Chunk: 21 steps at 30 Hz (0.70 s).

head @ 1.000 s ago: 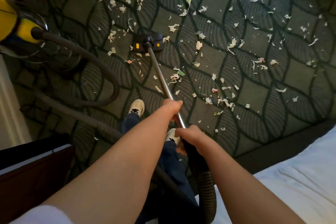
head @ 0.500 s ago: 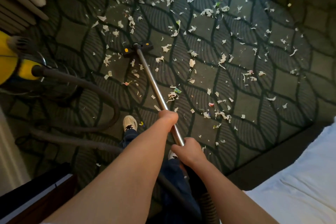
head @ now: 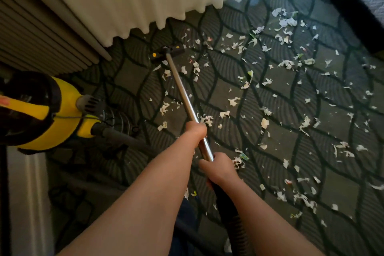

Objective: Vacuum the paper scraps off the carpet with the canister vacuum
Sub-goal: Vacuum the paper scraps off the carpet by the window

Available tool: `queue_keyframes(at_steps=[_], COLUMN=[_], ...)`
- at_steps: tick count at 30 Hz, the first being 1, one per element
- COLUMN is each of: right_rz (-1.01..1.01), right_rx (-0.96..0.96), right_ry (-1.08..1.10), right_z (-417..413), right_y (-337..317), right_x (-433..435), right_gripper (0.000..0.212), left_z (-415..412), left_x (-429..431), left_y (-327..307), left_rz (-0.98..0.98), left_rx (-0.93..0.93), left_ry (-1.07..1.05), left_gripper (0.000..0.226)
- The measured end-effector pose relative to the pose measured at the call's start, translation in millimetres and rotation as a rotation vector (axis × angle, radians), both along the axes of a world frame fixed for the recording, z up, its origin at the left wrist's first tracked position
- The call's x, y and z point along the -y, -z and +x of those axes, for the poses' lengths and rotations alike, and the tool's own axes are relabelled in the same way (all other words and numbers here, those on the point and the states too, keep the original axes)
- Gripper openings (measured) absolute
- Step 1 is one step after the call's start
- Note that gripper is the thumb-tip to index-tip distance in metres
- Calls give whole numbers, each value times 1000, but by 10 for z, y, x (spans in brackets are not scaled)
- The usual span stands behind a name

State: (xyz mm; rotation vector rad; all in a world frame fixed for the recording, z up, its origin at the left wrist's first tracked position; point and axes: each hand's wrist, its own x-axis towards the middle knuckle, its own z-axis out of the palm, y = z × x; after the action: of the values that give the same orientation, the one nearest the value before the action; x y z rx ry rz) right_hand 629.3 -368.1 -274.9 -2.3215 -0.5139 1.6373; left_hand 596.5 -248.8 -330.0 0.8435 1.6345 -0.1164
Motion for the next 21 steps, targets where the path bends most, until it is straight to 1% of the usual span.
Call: queue_keyframes(at_steps=[4,7,10,14,18,21], right_rz=[-17,-6,10,23,40,65], right_rx=[-54,-70,-46,-52,-35,-1], right_ry=[4,-23,-56,-32,-25,-94], right_z=[-148,-250,-347,-507,-602,-611], right_y=[301,519,730,1011,1210,1307], right_x=[-713,-1142,-1559,-2048,-2424,-2654], right_gripper=[21,24,26,24,28,29], left_z=[-187,-317,-430,-565,-661,-693], left_x=[-664,-1068,-1443,-1918,-2274,-2494], left_y=[308,469,652,841,1023,1123], left_rz=[40,59,82,113,143,171], left_rx=[-7,-5,6,8,13,10], left_ry=[-20,-36,-63,-84,-73,-69], left_gripper=[46,46,46,49,48,48])
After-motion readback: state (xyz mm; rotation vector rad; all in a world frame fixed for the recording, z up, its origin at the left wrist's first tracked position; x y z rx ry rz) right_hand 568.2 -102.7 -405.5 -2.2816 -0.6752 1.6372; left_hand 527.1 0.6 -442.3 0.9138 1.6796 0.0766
